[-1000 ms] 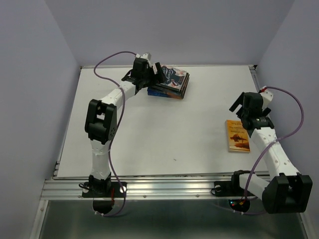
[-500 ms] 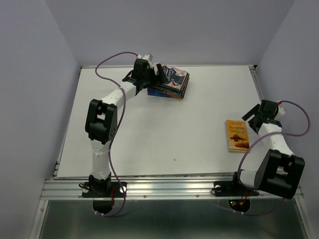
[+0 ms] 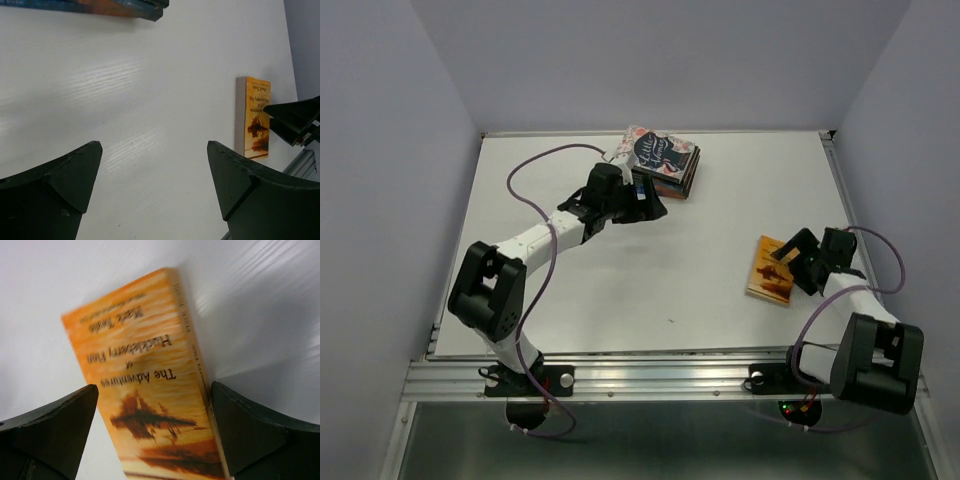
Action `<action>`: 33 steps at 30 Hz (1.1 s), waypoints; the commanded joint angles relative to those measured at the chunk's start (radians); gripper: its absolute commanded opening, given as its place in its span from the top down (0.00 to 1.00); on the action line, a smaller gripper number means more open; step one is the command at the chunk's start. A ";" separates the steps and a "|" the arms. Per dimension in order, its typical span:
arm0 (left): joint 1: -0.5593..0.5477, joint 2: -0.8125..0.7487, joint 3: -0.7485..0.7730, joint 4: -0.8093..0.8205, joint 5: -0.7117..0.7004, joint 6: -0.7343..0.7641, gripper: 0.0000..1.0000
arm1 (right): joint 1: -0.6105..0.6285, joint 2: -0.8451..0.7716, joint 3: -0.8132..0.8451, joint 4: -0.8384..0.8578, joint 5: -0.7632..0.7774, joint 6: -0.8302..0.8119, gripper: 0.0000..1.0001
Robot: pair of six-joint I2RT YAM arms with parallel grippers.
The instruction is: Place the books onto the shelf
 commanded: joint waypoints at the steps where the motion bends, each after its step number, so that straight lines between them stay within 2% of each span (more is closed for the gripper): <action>1: 0.006 -0.093 -0.092 0.069 0.001 -0.043 0.01 | 0.178 -0.133 -0.078 -0.024 -0.208 0.163 0.00; 2: 0.006 -0.104 -0.103 0.066 -0.007 -0.044 0.01 | 0.200 -0.153 -0.084 -0.021 -0.215 0.228 0.00; 6: 0.005 -0.183 -0.176 0.062 -0.045 -0.053 0.01 | 0.302 -0.208 -0.138 0.090 -0.299 0.318 0.00; 9: 0.002 -0.219 -0.213 0.062 -0.058 -0.061 0.01 | 0.397 -0.182 -0.133 0.159 -0.303 0.272 0.00; 12: -0.004 -0.245 -0.242 0.063 -0.055 -0.069 0.01 | 0.407 -0.159 -0.065 0.096 -0.261 0.131 0.00; 14: -0.020 -0.253 -0.261 0.065 -0.052 -0.066 0.01 | 0.407 -0.155 0.058 -0.065 -0.133 -0.016 0.00; 17: -0.073 -0.253 -0.271 0.069 -0.003 -0.032 0.01 | 0.407 -0.158 0.158 -0.197 0.062 -0.142 0.00; 20: -0.147 -0.230 -0.282 0.078 0.051 -0.003 0.01 | 0.407 -0.125 0.236 -0.212 0.158 -0.211 0.00; 23: -0.208 -0.190 -0.284 0.114 0.103 0.008 0.01 | 0.407 -0.006 0.299 -0.190 0.234 -0.221 0.00; 28: -0.327 -0.073 -0.216 0.131 0.132 0.026 0.01 | 0.373 0.192 0.374 -0.091 0.143 -0.247 0.00; 33: -0.391 0.033 -0.115 0.040 0.091 0.078 0.01 | 0.364 0.304 0.416 0.001 0.060 -0.282 0.00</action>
